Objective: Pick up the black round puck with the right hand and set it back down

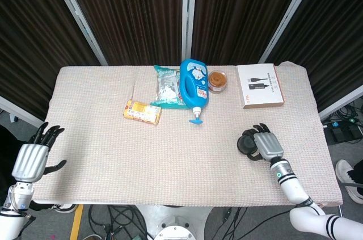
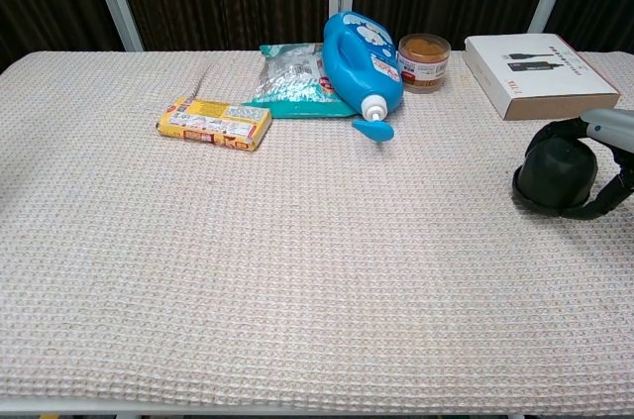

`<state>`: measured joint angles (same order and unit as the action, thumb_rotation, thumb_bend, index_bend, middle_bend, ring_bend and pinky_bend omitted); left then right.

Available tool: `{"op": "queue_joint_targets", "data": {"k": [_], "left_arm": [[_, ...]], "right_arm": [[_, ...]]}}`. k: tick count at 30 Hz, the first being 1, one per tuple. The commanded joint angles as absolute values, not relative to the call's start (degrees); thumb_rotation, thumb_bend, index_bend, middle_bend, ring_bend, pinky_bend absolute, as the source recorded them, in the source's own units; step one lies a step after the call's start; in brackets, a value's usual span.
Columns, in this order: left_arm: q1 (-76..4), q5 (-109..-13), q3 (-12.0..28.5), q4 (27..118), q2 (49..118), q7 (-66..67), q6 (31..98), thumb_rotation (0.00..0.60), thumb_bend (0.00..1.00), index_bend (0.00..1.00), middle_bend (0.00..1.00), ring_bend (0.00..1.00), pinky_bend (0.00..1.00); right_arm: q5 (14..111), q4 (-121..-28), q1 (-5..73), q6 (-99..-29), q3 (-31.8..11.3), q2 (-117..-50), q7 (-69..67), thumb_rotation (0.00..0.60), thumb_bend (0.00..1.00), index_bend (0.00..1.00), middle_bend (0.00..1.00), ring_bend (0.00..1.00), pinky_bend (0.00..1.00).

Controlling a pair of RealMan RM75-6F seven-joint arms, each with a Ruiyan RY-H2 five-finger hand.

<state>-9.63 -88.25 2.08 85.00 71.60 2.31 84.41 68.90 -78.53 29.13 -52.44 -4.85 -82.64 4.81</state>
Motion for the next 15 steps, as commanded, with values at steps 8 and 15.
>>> {"op": "queue_joint_targets", "data": {"k": [8, 15], "left_arm": [[-9.55, -88.54, 2.15, 85.09, 71.45, 2.12, 84.78, 0.600, 0.13, 0.17, 0.14, 0.03, 0.29], [-9.48, -88.56, 2.18, 85.14, 71.44, 2.06, 84.86, 0.600, 0.13, 0.17, 0.14, 0.03, 0.29]], "right_arm": [[70.25, -79.90, 29.19, -52.13, -4.17, -81.05, 4.88, 0.600, 0.00, 0.02, 0.12, 0.00, 0.00], [69.98, -80.71, 28.68, -52.94, -3.95, -80.58, 6.14, 0.600, 0.00, 0.02, 0.13, 0.00, 0.00]]}}
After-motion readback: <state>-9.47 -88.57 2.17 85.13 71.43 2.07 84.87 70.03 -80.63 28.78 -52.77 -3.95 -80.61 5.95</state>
